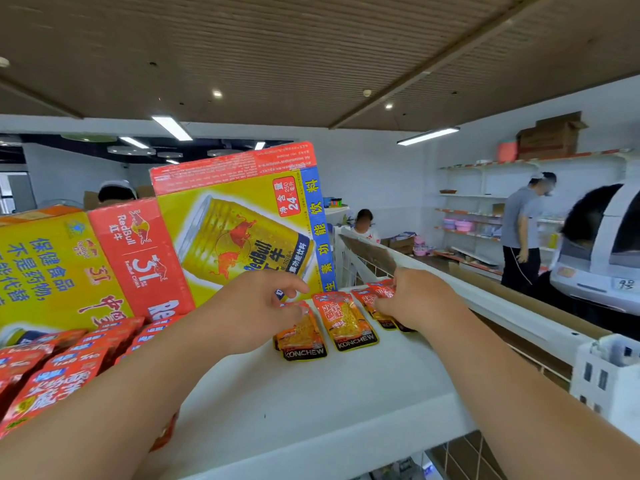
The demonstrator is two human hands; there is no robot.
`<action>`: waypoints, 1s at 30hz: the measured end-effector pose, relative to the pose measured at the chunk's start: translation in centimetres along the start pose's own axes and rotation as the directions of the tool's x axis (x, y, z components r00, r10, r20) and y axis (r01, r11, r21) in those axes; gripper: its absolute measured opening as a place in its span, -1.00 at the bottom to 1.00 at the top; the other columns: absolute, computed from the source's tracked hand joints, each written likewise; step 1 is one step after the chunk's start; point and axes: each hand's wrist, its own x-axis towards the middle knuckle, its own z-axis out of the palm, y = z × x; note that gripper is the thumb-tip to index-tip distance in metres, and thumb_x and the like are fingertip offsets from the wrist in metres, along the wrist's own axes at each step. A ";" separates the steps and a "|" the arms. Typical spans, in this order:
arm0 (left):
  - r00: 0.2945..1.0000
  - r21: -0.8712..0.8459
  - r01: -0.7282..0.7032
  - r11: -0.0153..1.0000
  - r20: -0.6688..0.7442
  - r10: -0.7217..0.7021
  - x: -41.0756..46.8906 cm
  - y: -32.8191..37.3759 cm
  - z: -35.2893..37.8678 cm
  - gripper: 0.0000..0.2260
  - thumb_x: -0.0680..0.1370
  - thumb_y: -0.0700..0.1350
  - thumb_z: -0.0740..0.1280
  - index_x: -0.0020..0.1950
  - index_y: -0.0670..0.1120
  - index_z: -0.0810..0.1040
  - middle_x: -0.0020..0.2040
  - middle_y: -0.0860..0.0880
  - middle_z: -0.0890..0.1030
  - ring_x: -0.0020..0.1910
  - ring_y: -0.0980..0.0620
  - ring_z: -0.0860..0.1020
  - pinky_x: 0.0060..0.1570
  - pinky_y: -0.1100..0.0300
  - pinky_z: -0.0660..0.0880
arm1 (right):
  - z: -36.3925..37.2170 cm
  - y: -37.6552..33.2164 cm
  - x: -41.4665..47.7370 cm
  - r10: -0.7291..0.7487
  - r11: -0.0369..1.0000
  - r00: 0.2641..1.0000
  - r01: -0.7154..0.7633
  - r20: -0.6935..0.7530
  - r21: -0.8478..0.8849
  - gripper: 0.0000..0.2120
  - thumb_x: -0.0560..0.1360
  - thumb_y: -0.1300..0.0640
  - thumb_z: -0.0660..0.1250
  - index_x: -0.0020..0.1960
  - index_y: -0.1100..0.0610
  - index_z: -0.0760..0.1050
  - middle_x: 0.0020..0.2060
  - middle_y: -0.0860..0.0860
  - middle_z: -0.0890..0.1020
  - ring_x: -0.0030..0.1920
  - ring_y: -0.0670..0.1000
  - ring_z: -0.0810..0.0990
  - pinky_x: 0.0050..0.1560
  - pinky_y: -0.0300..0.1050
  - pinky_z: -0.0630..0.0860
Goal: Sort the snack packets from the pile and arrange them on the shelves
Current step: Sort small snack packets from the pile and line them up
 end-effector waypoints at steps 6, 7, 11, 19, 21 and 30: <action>1.000 0.005 -0.015 1.000 0.023 0.015 -0.2 0.9 0.4 -0.79 0.57 0.05 0.41 0.19 0.22 0.60 0.06 0.22 0.57 0.00 0.13 0.58 0.05 0.18 0.53 | 0.5 -0.2 0.2 -0.025 0.999 1.000 0.025 -0.009 -0.026 -0.50 0.45 -0.28 0.34 0.21 0.04 0.47 0.09 0.04 0.63 -0.01 0.07 0.53 -0.09 -0.06 0.45; 0.999 0.004 -0.021 1.000 0.027 0.020 -0.2 0.9 0.4 -0.81 0.57 0.06 0.41 0.17 0.24 0.60 0.06 0.23 0.57 -0.02 0.12 0.59 0.05 0.15 0.54 | 0.5 -0.2 0.2 -0.030 0.999 0.999 0.030 -0.012 -0.026 -0.48 0.45 -0.30 0.33 0.23 0.04 0.46 0.11 0.03 0.63 0.04 0.08 0.55 -0.07 -0.06 0.46; 0.998 0.019 -0.037 0.999 0.047 0.036 -0.3 1.1 0.5 -0.85 0.56 0.05 0.42 0.06 0.31 0.57 0.07 0.23 0.58 -0.06 0.14 0.58 0.04 0.14 0.55 | 0.6 -0.5 0.0 -0.046 0.998 0.998 0.044 -0.032 -0.046 -0.47 0.47 -0.33 0.31 0.26 0.02 0.44 0.11 0.01 0.62 0.08 0.07 0.58 -0.09 -0.06 0.46; 0.997 0.022 -0.038 0.999 0.074 0.036 -0.4 1.2 0.7 -0.85 0.56 0.04 0.42 0.03 0.32 0.57 0.08 0.22 0.60 -0.04 0.17 0.59 0.00 0.22 0.54 | 0.9 -0.4 0.0 -0.063 0.996 0.998 0.062 -0.022 -0.070 -0.39 0.46 -0.39 0.30 0.30 0.03 0.44 0.14 0.01 0.62 0.11 0.07 0.58 -0.10 -0.06 0.45; 0.996 0.036 -0.043 0.998 0.075 0.040 -0.5 1.2 0.7 -0.85 0.56 0.04 0.42 0.05 0.30 0.58 0.08 0.23 0.60 -0.03 0.18 0.58 -0.04 0.28 0.51 | 1.1 -0.4 0.1 -0.073 0.995 0.997 0.071 -0.021 -0.065 -0.38 0.45 -0.40 0.29 0.30 0.03 0.44 0.14 0.01 0.62 0.12 0.07 0.58 -0.08 -0.05 0.46; 0.993 0.048 -0.055 0.997 0.106 0.049 -0.4 0.8 0.4 -0.85 0.54 0.04 0.44 0.06 0.28 0.63 0.08 0.24 0.62 -0.04 0.20 0.59 0.00 0.24 0.53 | 1.3 0.1 0.5 -0.063 0.997 0.998 0.062 -0.020 -0.041 -0.36 0.45 -0.43 0.26 0.33 0.00 0.44 0.18 -0.01 0.62 0.15 0.06 0.58 -0.01 -0.04 0.48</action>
